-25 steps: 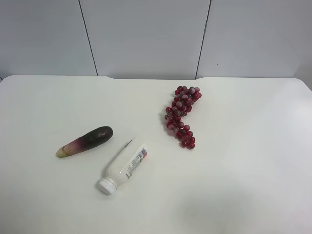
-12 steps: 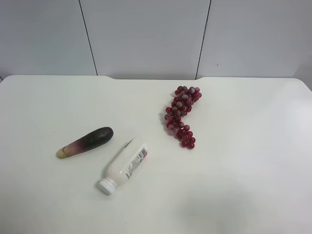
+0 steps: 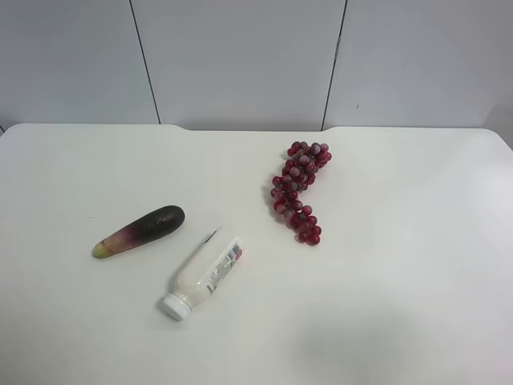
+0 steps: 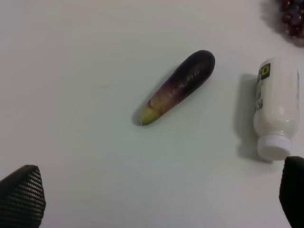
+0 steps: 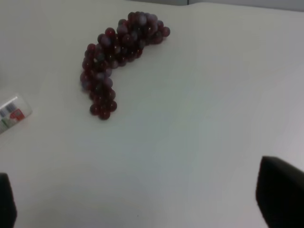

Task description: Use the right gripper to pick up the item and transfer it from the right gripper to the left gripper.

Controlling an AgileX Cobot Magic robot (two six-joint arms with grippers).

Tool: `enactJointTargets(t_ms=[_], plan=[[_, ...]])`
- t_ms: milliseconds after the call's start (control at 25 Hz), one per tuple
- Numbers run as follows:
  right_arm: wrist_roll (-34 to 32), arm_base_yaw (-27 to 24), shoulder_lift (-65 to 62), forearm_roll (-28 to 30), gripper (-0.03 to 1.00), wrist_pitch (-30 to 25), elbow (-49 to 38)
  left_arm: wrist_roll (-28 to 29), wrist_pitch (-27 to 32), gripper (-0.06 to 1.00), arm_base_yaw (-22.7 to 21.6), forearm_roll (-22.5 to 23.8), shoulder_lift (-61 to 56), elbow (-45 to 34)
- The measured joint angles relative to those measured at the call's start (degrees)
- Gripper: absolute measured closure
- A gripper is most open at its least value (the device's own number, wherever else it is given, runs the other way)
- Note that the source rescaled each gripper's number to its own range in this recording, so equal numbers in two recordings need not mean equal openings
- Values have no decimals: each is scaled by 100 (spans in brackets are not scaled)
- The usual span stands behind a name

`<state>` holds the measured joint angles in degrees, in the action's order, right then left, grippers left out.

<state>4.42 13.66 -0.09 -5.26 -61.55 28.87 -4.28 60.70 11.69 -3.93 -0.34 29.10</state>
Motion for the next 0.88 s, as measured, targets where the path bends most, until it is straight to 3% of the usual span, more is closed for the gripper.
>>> enactJointTargets(t_ms=[360, 720, 880], plan=[[0, -16, 0, 0, -3, 0, 0, 0, -13, -5, -44, 0, 0, 0], [0, -732, 0, -4, -3, 0, 0, 0, -13, -5, -1183, 0, 0, 0], [0, -945, 0, -4, -3, 0, 0, 4, -13, -5, -1331, 0, 0, 0]])
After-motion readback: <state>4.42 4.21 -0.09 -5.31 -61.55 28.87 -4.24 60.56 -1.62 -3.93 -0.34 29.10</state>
